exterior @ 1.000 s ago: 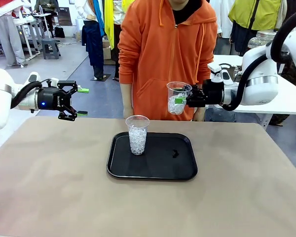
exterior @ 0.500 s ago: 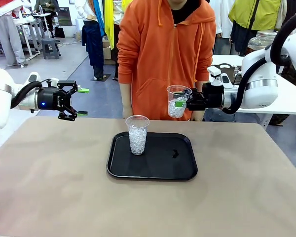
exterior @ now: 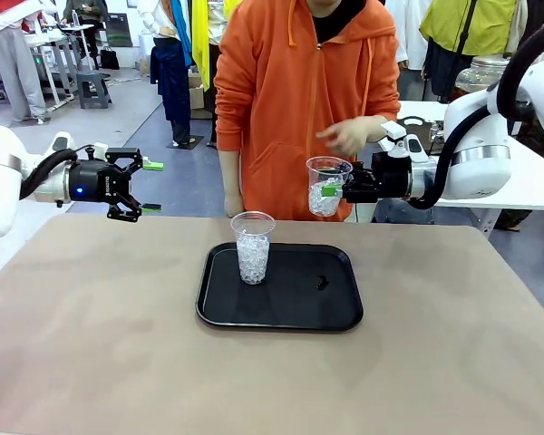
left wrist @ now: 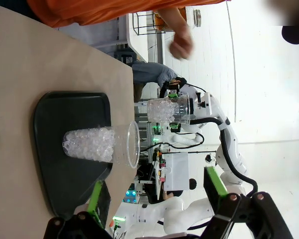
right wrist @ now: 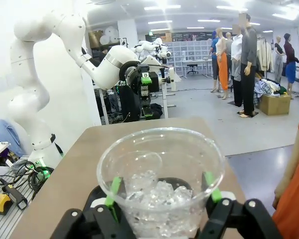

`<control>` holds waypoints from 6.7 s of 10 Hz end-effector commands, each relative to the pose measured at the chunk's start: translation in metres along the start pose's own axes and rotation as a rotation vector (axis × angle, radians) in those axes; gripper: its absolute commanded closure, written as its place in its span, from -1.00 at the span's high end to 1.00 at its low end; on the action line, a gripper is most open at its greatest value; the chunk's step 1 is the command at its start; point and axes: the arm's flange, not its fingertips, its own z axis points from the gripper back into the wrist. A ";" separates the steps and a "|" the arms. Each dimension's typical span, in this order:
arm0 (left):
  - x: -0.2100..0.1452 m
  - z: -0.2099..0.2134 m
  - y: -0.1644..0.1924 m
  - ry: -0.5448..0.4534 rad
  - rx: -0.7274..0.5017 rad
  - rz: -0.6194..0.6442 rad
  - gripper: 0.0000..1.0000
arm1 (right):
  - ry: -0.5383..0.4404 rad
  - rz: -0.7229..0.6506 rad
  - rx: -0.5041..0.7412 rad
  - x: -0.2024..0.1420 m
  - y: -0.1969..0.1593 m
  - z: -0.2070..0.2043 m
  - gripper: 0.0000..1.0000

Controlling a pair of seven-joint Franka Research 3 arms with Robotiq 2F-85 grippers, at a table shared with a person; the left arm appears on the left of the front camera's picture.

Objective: Pour the drink into the iced cup.
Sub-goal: Open the gripper to release the iced cup you were holding, then pick up the iced cup indicated by the human and present it to them.

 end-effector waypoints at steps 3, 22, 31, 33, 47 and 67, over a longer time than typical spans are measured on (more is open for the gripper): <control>0.000 0.000 -0.001 -0.006 -0.004 -0.010 1.00 | -0.005 0.019 0.005 0.004 0.002 -0.001 0.60; 0.000 0.000 -0.001 -0.006 -0.004 -0.010 1.00 | -0.001 0.002 0.001 0.001 0.000 0.000 0.60; 0.000 0.000 -0.001 -0.006 -0.004 -0.010 1.00 | 0.006 0.002 -0.013 -0.046 0.021 0.085 1.00; 0.000 0.000 -0.001 -0.006 -0.004 -0.010 1.00 | -0.023 0.014 -0.020 -0.064 0.034 0.105 1.00; 0.000 0.000 -0.001 -0.006 -0.004 -0.010 1.00 | -0.049 -0.013 -0.048 -0.102 0.052 0.135 1.00; 0.000 0.000 -0.001 -0.006 -0.004 -0.010 1.00 | -0.049 -0.013 -0.048 -0.102 0.052 0.135 1.00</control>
